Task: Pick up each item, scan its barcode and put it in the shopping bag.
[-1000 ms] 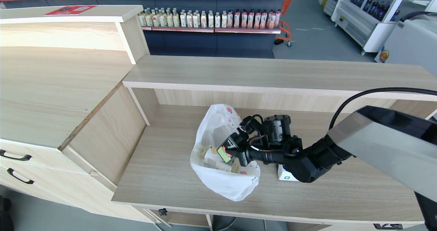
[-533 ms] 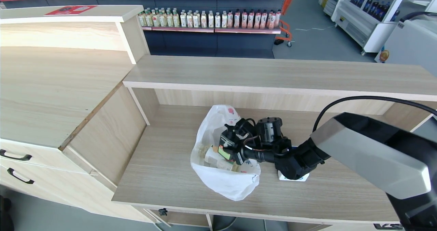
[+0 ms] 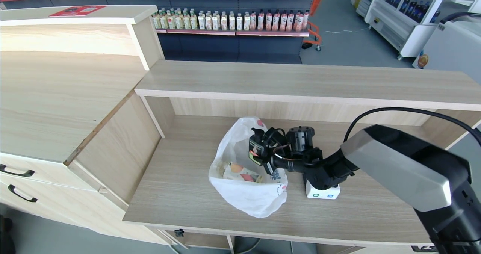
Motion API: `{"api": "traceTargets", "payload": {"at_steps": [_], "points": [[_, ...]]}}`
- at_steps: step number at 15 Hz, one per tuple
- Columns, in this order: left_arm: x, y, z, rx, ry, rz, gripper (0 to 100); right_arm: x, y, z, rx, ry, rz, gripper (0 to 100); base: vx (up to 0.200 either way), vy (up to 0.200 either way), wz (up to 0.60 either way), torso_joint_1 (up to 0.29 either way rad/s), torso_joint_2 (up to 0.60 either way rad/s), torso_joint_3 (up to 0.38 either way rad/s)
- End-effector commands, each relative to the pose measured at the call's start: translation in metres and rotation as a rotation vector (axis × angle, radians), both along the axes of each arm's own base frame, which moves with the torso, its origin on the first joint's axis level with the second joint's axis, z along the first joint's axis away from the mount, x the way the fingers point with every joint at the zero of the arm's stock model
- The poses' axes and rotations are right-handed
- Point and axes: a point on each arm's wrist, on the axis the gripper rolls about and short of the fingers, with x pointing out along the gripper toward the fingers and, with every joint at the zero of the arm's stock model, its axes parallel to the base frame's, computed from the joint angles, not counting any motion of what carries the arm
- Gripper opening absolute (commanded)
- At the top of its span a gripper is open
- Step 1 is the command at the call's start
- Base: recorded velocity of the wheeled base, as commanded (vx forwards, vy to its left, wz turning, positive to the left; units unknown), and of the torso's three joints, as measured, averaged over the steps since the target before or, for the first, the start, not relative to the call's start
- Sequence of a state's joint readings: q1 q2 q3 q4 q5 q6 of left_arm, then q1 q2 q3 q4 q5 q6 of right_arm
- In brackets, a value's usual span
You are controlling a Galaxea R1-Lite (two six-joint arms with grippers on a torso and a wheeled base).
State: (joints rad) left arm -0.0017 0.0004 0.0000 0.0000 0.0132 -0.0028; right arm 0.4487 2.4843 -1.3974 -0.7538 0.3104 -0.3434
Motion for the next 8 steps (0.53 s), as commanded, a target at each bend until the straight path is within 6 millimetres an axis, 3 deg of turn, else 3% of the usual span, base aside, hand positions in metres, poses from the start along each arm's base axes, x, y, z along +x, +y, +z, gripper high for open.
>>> {"api": "traceTargets", "payload": {"at_steps": [1, 5, 6, 8], "points": [[0.0000, 0.0000, 0.0000, 0.000, 0.000, 0.001, 100, 0.0030, -0.0014, 0.0040, 0.008, -0.015, -0.003, 0, 0.000, 0.000, 0.00, 0.000, 0.00, 0.000], [0.0000, 0.0000, 0.0000, 0.000, 0.000, -0.001, 100, 0.0024, 0.0008, -0.0011, 0.005, -0.006, 0.003, 0, 0.000, 0.000, 0.00, 0.000, 0.00, 0.000], [0.0000, 0.0000, 0.0000, 0.000, 0.000, 0.001, 100, 0.0024, 0.0009, -0.0009, 0.008, -0.006, 0.004, 100, 0.000, 0.000, 0.00, 0.000, 0.00, 0.000], [0.0000, 0.0000, 0.0000, 0.000, 0.000, 0.001, 100, 0.0020, 0.0016, 0.0000, 0.013, -0.005, 0.007, 100, 0.000, 0.000, 0.00, 0.000, 0.00, 0.000]]}}
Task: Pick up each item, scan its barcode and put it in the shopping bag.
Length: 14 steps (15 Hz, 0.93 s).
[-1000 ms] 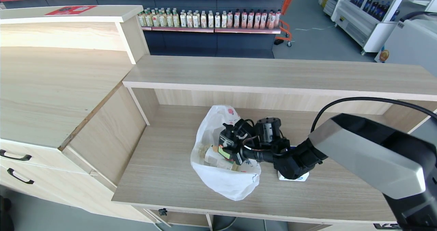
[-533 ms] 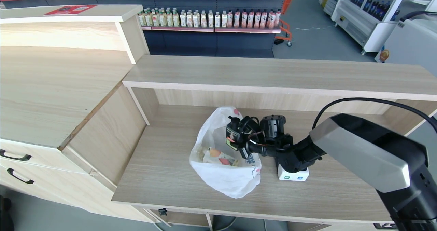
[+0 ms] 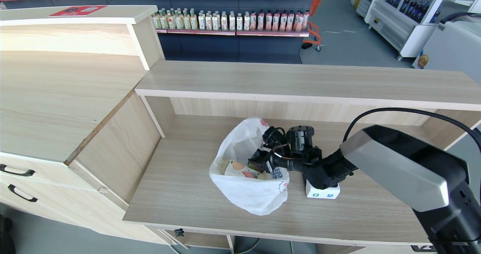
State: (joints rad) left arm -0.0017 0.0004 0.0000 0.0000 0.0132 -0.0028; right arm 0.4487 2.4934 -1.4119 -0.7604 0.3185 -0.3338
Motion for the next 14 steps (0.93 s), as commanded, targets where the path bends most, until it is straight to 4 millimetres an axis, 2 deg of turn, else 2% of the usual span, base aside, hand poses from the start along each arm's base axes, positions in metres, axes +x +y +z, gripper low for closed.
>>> {"api": "traceTargets", "payload": {"at_steps": [1, 7, 11, 14], "points": [[0.000, 0.000, 0.000, 0.000, 0.000, 0.001, 100, -0.001, 0.000, 0.003, 0.008, 0.001, 0.001, 100, 0.000, 0.000, 0.00, 0.000, 0.00, 0.000], [0.000, 0.000, 0.000, 0.000, 0.000, 0.001, 100, -0.009, 0.000, 0.049, 0.225, 0.103, -0.058, 100, 0.000, 0.000, 0.00, 0.000, 0.00, 0.000], [0.000, 0.000, 0.000, 0.000, 0.000, 0.001, 100, -0.026, -0.005, 0.102, 0.360, 0.152, -0.079, 100, 0.000, 0.000, 0.00, 0.000, 0.00, 0.000], [0.000, 0.000, 0.000, 0.000, 0.000, 0.001, 100, -0.055, -0.027, 0.143, 0.449, 0.176, -0.091, 100, 0.000, 0.000, 0.00, 0.000, 0.00, 0.000]]}}
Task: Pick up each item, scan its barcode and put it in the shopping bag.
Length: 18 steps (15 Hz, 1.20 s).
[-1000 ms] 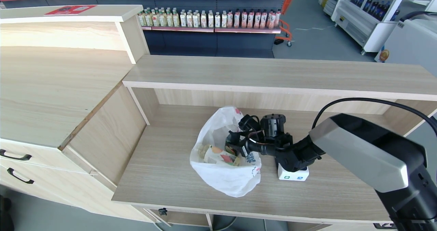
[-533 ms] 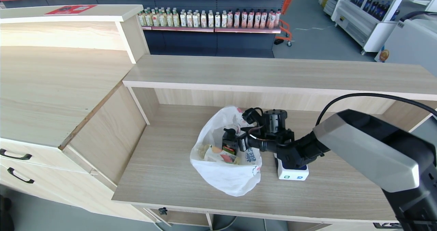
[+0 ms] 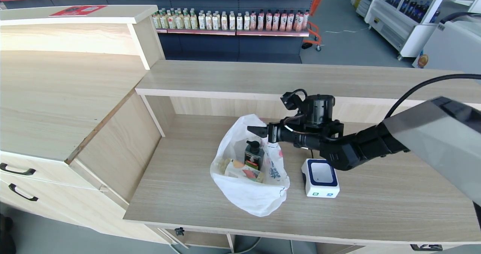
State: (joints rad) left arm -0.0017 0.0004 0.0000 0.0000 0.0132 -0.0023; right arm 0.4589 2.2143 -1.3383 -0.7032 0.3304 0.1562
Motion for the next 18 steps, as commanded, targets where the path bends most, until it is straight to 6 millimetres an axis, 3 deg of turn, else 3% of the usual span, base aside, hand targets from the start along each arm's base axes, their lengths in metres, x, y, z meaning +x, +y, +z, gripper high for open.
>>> {"api": "traceTargets", "payload": {"at_steps": [1, 3, 5, 6, 7, 8, 9, 11, 13, 15, 18], "points": [[0.000, 0.000, 0.000, -0.001, 0.000, 0.001, 100, -0.035, -0.036, 0.044, 0.040, -0.025, -0.040, 100, 0.000, 0.000, 0.00, 0.000, 0.00, 0.000], [0.000, 0.000, 0.000, -0.001, 0.000, 0.001, 100, -0.079, -0.083, 0.058, 0.004, -0.028, -0.135, 100, 0.000, 0.000, 0.00, 0.000, 0.00, 0.000], [0.000, 0.000, 0.000, -0.001, 0.000, -0.001, 100, -0.163, -0.145, 0.061, -0.126, -0.087, -0.386, 100, 0.000, 0.000, 0.00, 0.000, 0.00, 0.000], [0.000, 0.000, 0.000, -0.001, 0.000, 0.001, 100, -0.187, -0.157, 0.059, -0.135, -0.096, -0.443, 100, 0.000, 0.000, 0.00, 0.000, 0.00, 0.000], [0.000, 0.000, 0.000, -0.001, 0.000, 0.001, 100, -0.255, -0.188, 0.035, -0.164, -0.093, -0.572, 100, 0.000, 0.000, 0.00, 0.000, 0.00, 0.000], [0.000, 0.000, 0.000, -0.001, 0.000, 0.001, 100, -0.301, -0.199, 0.015, -0.174, -0.120, -0.625, 100, 0.000, 0.000, 0.00, 0.000, 0.00, 0.000], [0.000, 0.000, 0.000, -0.001, 0.000, 0.001, 100, -0.333, -0.202, -0.008, -0.189, -0.101, -0.651, 100, 0.000, 0.000, 0.00, 0.000, 0.00, 0.000], [0.000, 0.000, 0.000, -0.001, 0.000, 0.001, 100, -0.374, -0.205, -0.019, -0.210, -0.199, -0.734, 100, 0.000, 0.000, 0.00, 0.000, 0.00, 0.000], [0.000, 0.000, 0.000, -0.001, 0.000, 0.001, 100, -0.402, -0.207, -0.040, -0.245, -0.206, -0.803, 100, 0.000, 0.000, 0.00, 0.000, 0.00, 0.000], [0.000, 0.000, 0.000, -0.001, 0.000, -0.001, 100, -0.416, -0.208, -0.054, -0.226, -0.234, -0.845, 100, 0.000, 0.000, 0.00, 0.000, 0.00, 0.000], [0.000, 0.000, 0.000, -0.001, 0.000, 0.001, 100, -0.423, -0.207, -0.055, -0.157, -0.305, -0.824, 100, 0.000, 0.000, 0.00, 0.000, 0.00, 0.000]]}}
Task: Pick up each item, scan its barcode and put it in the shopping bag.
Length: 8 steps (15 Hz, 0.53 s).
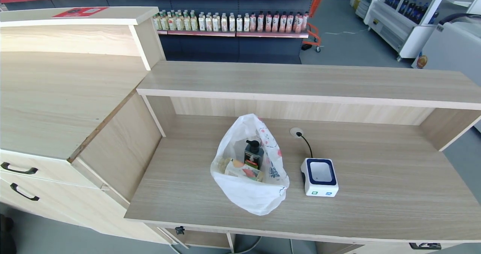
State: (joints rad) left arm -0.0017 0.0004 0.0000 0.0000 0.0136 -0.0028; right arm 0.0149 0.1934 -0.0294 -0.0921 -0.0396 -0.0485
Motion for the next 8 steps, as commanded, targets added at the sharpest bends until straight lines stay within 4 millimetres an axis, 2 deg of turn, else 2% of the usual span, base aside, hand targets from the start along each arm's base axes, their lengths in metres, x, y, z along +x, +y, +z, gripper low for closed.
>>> {"api": "traceTargets", "payload": {"at_steps": [1, 8], "points": [[0.0000, 0.0000, 0.0000, 0.000, 0.000, 0.000, 100, -0.0155, -0.0002, -0.0148, 0.013, -0.131, -0.031, 100, 0.000, 0.000, 0.00, 0.000, 0.00, 0.000], [0.0000, 0.0000, 0.0000, -0.002, 0.000, 0.000, 100, -0.0153, -0.0003, -0.0208, 0.062, -0.075, -0.037, 100, 0.000, 0.000, 0.00, 0.000, 0.00, 0.000]]}}
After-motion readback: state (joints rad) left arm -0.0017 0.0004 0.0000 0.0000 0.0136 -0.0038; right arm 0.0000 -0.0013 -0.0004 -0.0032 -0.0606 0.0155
